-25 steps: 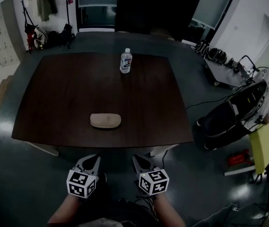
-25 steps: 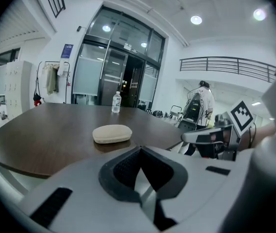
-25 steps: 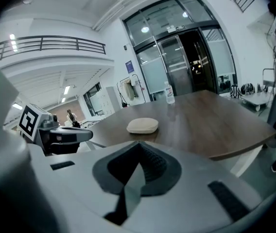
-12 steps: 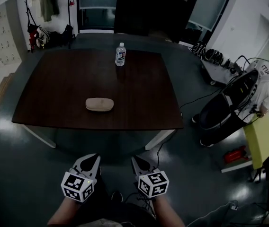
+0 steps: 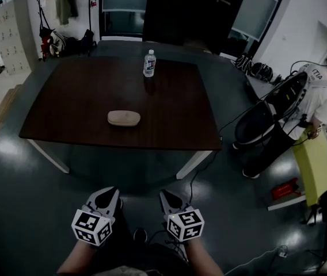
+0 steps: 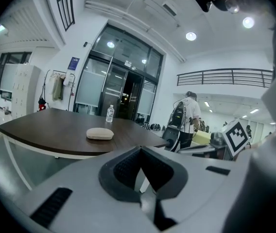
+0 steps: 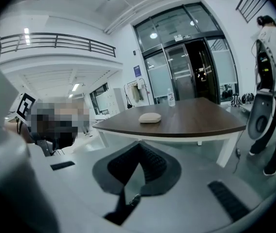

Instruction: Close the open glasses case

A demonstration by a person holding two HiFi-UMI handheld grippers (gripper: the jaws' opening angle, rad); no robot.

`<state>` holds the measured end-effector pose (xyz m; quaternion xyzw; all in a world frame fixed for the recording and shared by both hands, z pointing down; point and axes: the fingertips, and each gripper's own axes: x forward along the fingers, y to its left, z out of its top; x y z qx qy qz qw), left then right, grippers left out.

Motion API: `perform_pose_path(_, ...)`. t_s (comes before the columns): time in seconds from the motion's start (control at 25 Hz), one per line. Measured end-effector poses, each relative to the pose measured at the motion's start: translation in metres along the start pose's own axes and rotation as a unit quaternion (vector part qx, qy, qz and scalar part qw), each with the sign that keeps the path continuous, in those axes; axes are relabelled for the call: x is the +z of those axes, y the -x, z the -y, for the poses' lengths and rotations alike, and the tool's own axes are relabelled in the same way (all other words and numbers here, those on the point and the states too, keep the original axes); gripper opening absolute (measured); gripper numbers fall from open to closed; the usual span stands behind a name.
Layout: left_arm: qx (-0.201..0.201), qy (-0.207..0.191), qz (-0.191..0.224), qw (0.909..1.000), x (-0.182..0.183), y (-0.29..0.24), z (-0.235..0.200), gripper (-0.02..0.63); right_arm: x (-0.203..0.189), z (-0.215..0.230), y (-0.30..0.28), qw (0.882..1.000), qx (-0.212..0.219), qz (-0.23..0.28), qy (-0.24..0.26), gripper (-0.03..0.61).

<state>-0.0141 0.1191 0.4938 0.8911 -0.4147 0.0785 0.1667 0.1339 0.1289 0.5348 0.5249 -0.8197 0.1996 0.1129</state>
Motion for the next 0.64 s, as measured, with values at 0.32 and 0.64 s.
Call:
perform_pose_path(0.32, 0.024, 0.005, 0.025, 0.9994, -0.001, 0.024, 0.002, -0.003, 0.002, -0.016, 0.005, 1.000, 0.015, 0.011, 0.022, -0.011)
perform_pose_path(0.64, 0.037, 0.011, 0.012, 0.9992, -0.014, 0.031, 0.003, -0.003, 0.007, -0.028, 0.014, 0.998, 0.020, 0.020, 0.064, -0.011)
